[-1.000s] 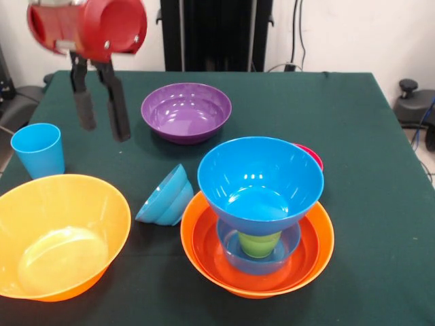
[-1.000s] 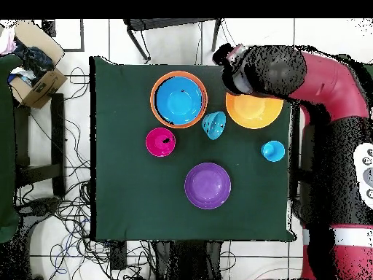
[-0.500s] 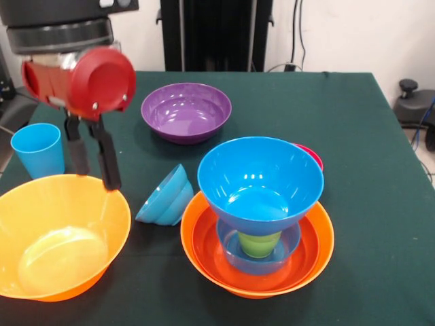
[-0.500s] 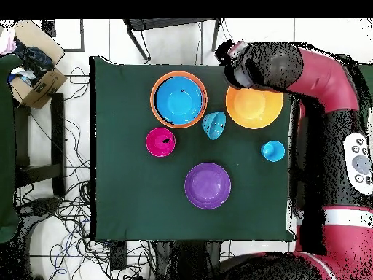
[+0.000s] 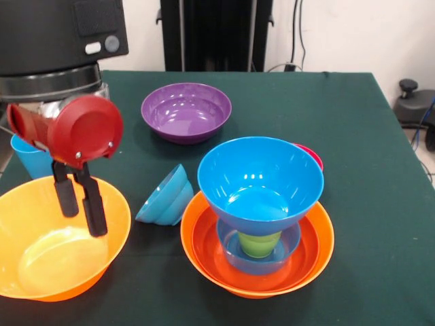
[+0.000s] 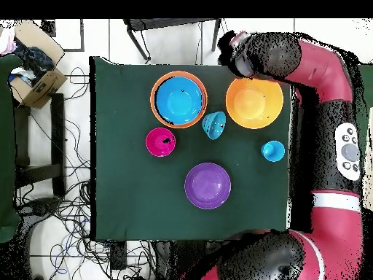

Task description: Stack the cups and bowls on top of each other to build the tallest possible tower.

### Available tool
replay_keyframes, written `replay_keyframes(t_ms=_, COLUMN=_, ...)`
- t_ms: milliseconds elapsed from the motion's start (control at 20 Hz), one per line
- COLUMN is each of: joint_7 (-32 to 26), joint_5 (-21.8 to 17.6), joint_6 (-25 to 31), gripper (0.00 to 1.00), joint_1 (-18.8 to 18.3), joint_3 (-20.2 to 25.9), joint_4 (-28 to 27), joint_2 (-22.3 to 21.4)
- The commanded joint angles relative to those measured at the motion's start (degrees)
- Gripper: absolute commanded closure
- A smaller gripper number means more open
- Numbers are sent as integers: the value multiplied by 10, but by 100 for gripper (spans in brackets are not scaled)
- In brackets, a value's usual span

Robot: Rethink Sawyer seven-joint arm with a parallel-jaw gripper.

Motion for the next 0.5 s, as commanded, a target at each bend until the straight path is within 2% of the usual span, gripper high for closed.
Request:
replay_keyframes(t_ms=50, joint_7=-204, joint_5=-38, joint_6=65, gripper=0, joint_1=21, joint_3=30, joint_4=-53, joint_2=25)
replay_keyframes(t_ms=300, joint_7=-193, joint_5=-24, joint_6=75, gripper=0, joint_1=27, joint_3=38, joint_4=-80, joint_2=39)
replay_keyframes(t_ms=500, joint_7=-177, joint_5=-12, joint_6=58, gripper=0, joint_1=27, joint_3=36, joint_4=-59, joint_2=36)
